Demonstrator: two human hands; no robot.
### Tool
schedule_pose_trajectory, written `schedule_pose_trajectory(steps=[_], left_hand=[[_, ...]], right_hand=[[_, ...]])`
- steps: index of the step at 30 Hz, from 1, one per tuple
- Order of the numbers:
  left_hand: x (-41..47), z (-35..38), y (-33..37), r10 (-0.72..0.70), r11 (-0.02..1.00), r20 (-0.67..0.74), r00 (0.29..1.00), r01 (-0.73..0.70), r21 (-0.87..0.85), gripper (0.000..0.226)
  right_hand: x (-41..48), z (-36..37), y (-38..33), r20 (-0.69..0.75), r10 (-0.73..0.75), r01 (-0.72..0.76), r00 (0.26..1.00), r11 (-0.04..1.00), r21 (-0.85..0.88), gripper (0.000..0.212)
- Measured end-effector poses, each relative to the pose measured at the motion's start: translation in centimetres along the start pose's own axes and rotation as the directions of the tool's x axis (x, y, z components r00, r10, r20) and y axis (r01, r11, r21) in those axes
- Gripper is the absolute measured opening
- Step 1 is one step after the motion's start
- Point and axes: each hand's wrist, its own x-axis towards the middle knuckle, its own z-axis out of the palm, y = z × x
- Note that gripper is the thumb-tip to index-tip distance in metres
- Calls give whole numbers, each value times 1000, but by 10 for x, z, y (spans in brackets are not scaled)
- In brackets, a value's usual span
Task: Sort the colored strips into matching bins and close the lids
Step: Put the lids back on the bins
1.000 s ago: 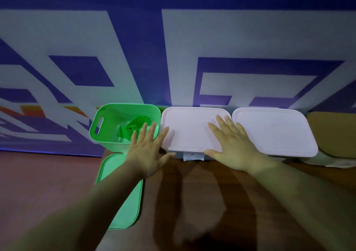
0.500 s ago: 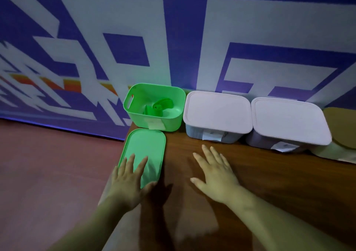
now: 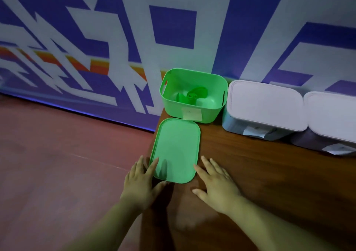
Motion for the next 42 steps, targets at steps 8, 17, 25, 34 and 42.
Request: schedule_pose_trajectory(steps=[8, 17, 25, 34, 42], left_hand=[[21, 11, -26, 183, 982, -10, 983, -184, -39, 76], [16, -10, -26, 240, 835, -190, 952, -302, -460, 55], [12, -73, 13, 223, 751, -461, 859, -453, -481, 44], [22, -126, 54, 200, 700, -474, 857, -464, -543, 67], [31, -138, 46, 238, 784, -394, 888, -415, -462, 83]], right_hand=[[33, 30, -29, -68, 41, -36, 997, 997, 67, 60], [14, 14, -42, -353, -17, 6, 935, 999, -35, 45], [-2, -56, -42, -607, -201, 165, 769, 979, -116, 36], [-14, -114, -60, -679, -199, 165, 707, 980, -115, 50], [-18, -148, -63, -633, 276, 183, 723, 807, 561, 42]])
